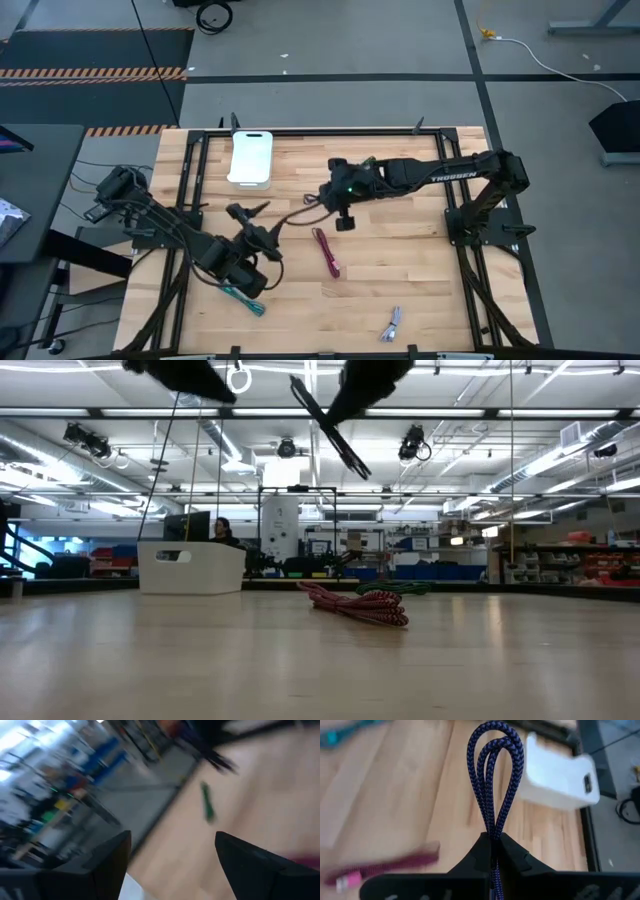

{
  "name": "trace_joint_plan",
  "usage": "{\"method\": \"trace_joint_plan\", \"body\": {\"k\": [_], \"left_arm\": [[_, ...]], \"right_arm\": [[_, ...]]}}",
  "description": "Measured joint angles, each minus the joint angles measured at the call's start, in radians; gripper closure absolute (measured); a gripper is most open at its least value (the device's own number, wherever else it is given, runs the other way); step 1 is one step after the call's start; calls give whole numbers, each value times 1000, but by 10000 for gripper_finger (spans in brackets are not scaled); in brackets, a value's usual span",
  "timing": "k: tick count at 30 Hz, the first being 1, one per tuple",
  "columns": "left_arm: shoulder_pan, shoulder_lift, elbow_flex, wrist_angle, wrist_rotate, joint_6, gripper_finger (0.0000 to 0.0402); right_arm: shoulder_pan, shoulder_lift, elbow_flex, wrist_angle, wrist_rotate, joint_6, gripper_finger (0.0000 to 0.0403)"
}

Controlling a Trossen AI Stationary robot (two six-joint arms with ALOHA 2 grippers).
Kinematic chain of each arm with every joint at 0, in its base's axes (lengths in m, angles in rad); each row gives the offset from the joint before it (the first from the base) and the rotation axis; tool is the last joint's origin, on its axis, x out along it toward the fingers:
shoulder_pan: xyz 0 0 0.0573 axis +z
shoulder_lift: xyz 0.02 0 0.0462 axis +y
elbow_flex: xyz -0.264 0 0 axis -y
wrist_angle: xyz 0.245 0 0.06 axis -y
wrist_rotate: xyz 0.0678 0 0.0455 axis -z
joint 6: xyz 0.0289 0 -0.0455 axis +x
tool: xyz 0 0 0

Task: Pick and place USB-C Cables
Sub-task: Put the purple charger cable into the white bin

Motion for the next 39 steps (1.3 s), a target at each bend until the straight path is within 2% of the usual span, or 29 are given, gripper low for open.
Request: {"method": "trace_joint_plan", "body": {"k": [3, 4, 10, 13, 14, 16, 21, 23, 25, 29, 31, 39], "left_arm": [[-16, -32, 0, 25, -148, -41, 104], [-21, -41, 1, 31, -159, -66, 104], [-24, -64, 1, 57, -145, -106, 104], [-2, -64, 0, 127, -99, -75, 104], [13, -64, 0, 171, -55, -36, 104], [61, -63, 0, 288, 97, 101, 104], [178, -63, 0, 603, 700, 453, 104], [203, -63, 0, 695, 821, 520, 104], [209, -63, 0, 753, 817, 564, 105], [202, -63, 0, 781, 649, 645, 104], [202, -63, 0, 760, 603, 657, 104], [229, -63, 0, 778, 621, 656, 104]], "right_arm": [[16, 0, 0, -25, 38, 3, 388], [21, 0, 0, -23, 45, 3, 388], [34, 0, 0, 30, 53, -40, 388], [31, 0, 0, 34, 60, -40, 388], [28, 0, 0, 29, 67, -38, 388], [24, 0, 0, 10, 99, -35, 388], [3, 0, 0, -116, 171, 4, 386], [-4, 0, 1, -176, 164, 30, 384], [0, 0, 1, -231, 142, 45, 385], [23, -4, 1, -282, 103, 66, 387], [38, -15, 1, -276, 106, 60, 387], [116, -64, 2, -98, 61, -3, 388]]}}
